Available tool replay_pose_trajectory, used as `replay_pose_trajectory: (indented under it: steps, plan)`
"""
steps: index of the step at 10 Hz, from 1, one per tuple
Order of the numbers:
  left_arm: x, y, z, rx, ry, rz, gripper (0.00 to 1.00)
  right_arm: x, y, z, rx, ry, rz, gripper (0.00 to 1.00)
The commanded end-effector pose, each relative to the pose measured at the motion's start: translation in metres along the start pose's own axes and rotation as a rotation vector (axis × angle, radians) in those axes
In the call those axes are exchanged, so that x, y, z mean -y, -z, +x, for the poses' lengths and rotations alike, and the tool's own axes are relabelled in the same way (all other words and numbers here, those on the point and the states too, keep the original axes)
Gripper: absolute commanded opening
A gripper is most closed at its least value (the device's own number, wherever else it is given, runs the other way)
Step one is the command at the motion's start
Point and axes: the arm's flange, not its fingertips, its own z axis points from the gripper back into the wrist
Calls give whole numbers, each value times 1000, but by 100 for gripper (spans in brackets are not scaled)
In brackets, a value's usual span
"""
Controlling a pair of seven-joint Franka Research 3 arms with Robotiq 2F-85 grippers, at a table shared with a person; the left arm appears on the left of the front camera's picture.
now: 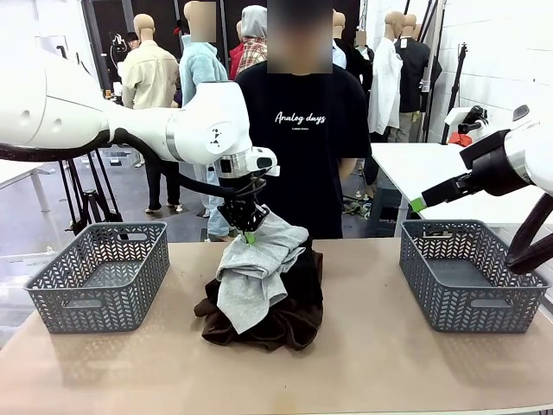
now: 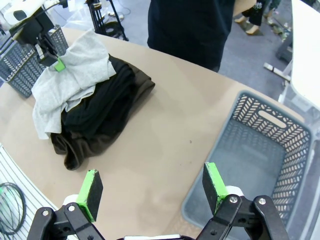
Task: Sort the tops and bottoms.
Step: Lift clothes from the center of the table with your left hand.
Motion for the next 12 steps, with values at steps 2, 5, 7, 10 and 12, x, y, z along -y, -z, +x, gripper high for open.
replay_pose_trajectory:
  steps: [2, 5, 7, 10, 12]
  plan:
    - [20, -31, -6, 60, 22, 19, 0, 0, 1, 0, 7, 13, 11, 100]
    - [53, -113, -13, 136, 20, 52, 0, 0, 1, 0, 7, 13, 11, 100]
    - [75, -145, -18, 198, 80, 112, 0, 0, 1, 0, 7, 13, 11, 100]
    - [79, -160, -23, 212, 101, 102, 0, 0, 1, 0, 7, 13, 11, 100]
    - [79, -160, -23, 212, 101, 102, 0, 0, 1, 0, 7, 13, 11, 100]
